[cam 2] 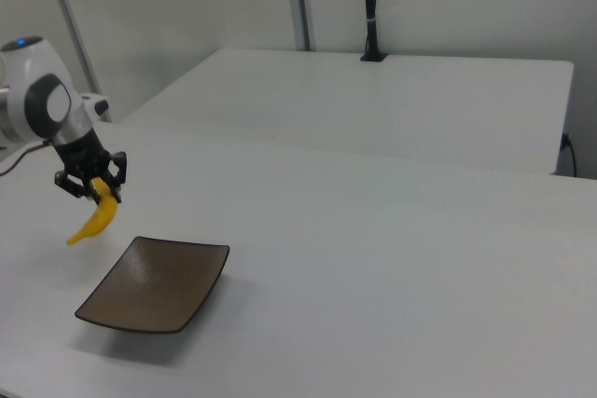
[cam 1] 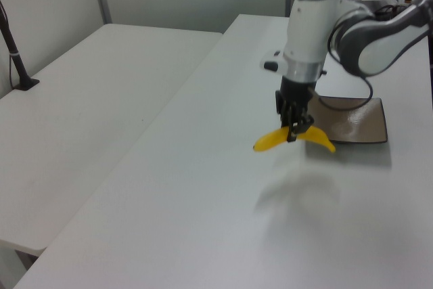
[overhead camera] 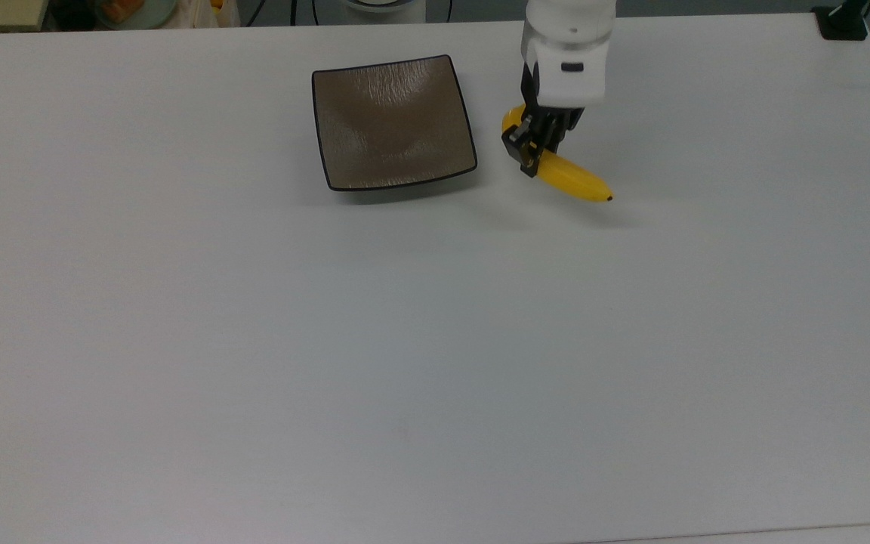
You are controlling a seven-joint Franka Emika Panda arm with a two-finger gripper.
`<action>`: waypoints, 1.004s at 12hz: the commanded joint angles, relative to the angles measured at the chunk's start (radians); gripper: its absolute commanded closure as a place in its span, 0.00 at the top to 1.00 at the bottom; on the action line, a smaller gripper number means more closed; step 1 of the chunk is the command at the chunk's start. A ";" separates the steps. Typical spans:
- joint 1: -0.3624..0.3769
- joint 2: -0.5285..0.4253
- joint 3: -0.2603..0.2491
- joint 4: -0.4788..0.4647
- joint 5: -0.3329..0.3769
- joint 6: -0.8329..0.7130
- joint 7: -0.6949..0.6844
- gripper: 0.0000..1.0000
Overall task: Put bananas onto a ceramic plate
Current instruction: 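Lift the grasped banana up off the table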
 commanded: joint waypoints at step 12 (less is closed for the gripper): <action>-0.050 -0.280 -0.182 -0.006 0.085 -0.413 0.020 0.00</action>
